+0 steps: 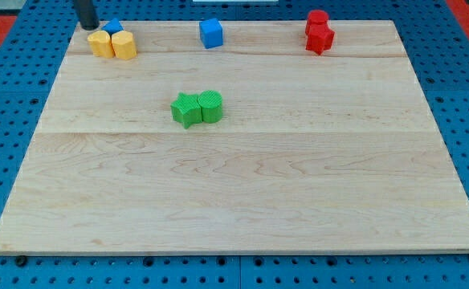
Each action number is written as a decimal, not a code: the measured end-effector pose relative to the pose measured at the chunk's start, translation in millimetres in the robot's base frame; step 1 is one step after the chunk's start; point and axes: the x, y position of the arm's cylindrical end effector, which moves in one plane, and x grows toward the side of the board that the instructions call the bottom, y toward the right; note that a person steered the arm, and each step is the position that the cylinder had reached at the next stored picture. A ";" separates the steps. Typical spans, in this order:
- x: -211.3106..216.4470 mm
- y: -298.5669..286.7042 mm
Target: Slide the blue triangle close to blue cube
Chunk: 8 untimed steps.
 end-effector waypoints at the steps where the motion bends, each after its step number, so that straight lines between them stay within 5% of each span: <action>1: 5.1 44.3; 7: 69.3 47.0; 8: 38.7 53.4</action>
